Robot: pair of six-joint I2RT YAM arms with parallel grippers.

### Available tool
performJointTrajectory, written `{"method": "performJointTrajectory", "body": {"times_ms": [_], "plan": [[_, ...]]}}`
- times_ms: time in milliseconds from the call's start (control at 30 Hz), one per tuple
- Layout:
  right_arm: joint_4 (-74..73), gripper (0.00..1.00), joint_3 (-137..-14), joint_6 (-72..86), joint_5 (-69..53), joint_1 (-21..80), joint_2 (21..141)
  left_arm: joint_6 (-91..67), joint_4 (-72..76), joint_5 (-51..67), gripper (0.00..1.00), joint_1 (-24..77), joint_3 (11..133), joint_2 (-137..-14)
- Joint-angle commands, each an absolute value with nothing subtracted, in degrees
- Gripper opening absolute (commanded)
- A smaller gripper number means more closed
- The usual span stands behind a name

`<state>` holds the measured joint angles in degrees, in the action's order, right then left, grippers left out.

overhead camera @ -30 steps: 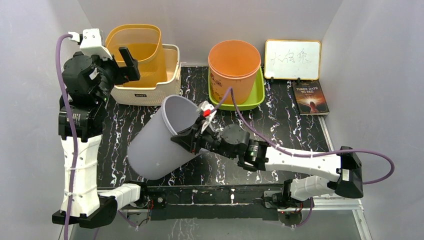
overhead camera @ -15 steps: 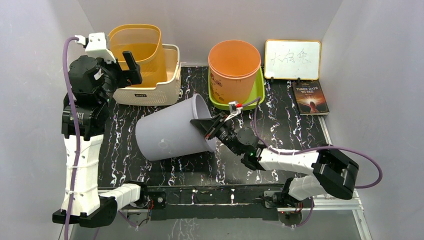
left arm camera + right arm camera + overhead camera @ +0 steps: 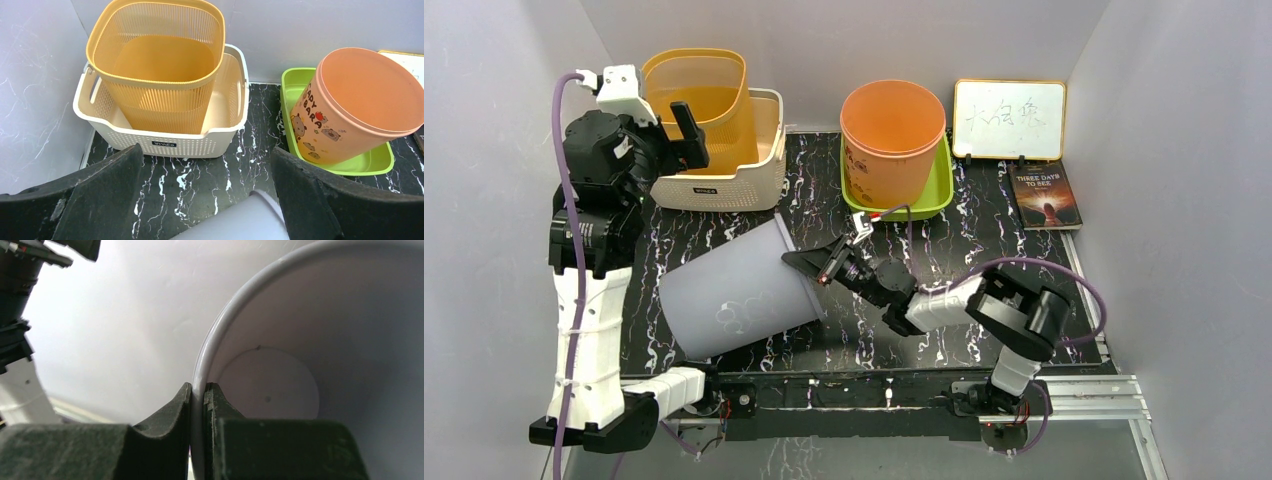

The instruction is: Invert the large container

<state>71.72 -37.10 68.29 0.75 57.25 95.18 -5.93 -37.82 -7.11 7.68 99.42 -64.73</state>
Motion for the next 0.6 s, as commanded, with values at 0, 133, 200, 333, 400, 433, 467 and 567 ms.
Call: {"method": "performJointTrajectory", "body": {"times_ms": [0,133,200,333,400,433,467,567], "plan": [[89.07,0.0,-40.57,78.95,-2.38,56.3,97.65,-5.45,-38.08,-7.29,0.99,7.9,100.31,-65.35],[92.21,0.0,-35.75,84.11,-1.99,52.5,101.64,-5.2,-37.91,-7.57,0.98,7.85,100.14,-65.29],[95.92,0.0,-32.61,87.98,-2.56,49.59,103.71,-5.1,-37.91,-7.66,0.98,7.84,100.02,-65.5],[103.74,0.0,-27.06,94.41,-6.19,43.3,108.73,-5.14,-38.16,-7.1,0.98,7.88,100.04,-66.32],[103.99,0.0,-24.92,95.57,-8.38,41.15,109.83,-5.16,-38.1,-7.03,0.98,7.85,99.88,-66.53],[103.97,0.0,-23.63,94.92,-8.77,40.38,109.71,-5.23,-38.0,-6.92,0.98,7.88,99.73,-66.66],[103.93,0.0,-22.47,94.04,-9.36,39.67,109.46,-5.19,-37.86,-6.86,0.98,7.85,99.61,-66.58],[102.78,0.0,-17.59,91.0,-10.46,37.27,107.68,-4.95,-37.71,-7.07,0.99,7.86,99.0,-66.45]]}}
